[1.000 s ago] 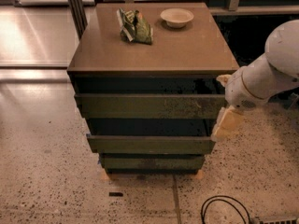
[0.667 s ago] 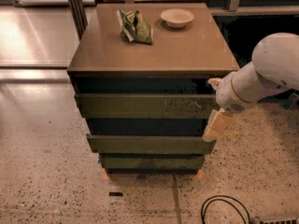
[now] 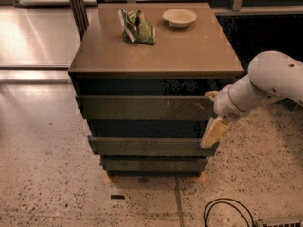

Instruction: Open top drawer

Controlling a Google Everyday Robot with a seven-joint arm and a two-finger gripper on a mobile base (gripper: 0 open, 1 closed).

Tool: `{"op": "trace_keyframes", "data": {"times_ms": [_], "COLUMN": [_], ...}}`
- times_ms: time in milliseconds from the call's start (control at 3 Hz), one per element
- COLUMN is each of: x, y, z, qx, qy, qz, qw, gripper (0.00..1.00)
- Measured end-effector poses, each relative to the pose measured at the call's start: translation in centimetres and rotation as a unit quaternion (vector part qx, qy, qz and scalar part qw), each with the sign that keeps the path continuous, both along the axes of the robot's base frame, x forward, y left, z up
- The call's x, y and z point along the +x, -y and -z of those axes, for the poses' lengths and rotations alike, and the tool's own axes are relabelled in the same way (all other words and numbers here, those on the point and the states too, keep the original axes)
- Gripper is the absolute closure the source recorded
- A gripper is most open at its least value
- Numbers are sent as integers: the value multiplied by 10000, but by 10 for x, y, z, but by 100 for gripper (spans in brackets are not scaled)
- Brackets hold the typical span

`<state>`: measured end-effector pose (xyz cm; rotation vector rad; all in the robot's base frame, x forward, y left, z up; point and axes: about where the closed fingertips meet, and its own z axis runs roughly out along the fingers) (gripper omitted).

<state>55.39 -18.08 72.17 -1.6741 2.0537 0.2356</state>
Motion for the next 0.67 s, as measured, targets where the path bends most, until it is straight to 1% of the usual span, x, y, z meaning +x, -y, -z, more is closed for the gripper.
{"op": "trace_keyframes", "data": {"times_ms": [333, 667], "x": [4, 17], "y": [-8, -28], "z": [6, 18], "qx": [66, 172], "qy": [20, 178], "qz": [-77, -311], "qw": [9999, 9992], "gripper": [0, 0]}}
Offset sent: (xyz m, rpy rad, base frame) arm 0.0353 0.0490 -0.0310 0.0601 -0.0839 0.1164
